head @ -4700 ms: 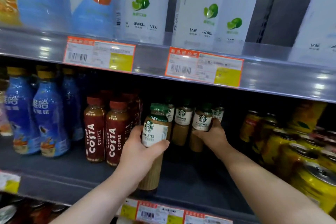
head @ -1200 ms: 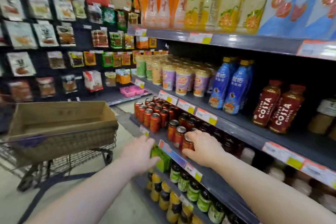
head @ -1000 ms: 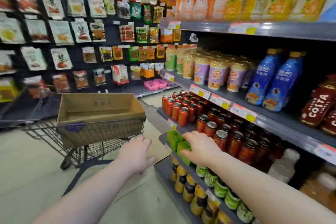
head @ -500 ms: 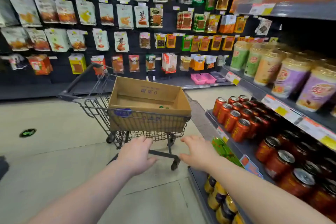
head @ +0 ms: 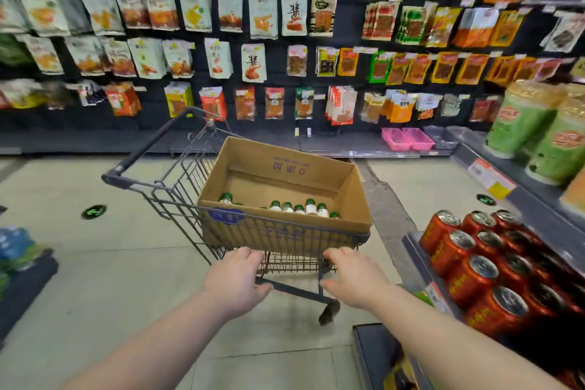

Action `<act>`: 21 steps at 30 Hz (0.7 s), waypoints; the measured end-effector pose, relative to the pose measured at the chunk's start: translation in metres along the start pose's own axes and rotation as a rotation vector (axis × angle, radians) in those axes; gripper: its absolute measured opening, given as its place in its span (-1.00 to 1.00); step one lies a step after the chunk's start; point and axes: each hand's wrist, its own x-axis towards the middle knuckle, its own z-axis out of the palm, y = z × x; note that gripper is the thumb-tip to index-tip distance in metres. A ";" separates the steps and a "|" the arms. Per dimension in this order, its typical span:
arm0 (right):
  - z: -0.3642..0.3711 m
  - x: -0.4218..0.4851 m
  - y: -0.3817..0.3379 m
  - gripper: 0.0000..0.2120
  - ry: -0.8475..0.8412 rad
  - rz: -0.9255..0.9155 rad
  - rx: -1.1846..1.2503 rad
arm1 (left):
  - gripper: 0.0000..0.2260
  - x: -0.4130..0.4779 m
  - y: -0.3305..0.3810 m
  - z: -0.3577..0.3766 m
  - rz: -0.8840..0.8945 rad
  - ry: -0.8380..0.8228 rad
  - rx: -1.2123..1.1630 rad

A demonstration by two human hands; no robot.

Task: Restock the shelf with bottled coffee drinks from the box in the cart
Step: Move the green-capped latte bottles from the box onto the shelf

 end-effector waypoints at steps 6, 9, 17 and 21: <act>-0.001 0.048 0.006 -0.45 -0.020 -0.034 -0.005 | -0.52 0.044 -0.011 -0.003 -0.048 -0.005 0.005; -0.001 0.071 0.015 -0.46 -0.043 -0.019 0.018 | -0.54 0.073 -0.017 0.002 -0.043 -0.038 -0.002; -0.017 0.160 0.024 -0.49 -0.066 0.108 0.006 | -0.50 0.180 -0.054 0.002 0.027 -0.122 -0.026; -0.026 0.220 0.009 -0.45 -0.076 0.135 0.035 | -0.50 0.235 -0.090 -0.007 0.059 -0.136 -0.054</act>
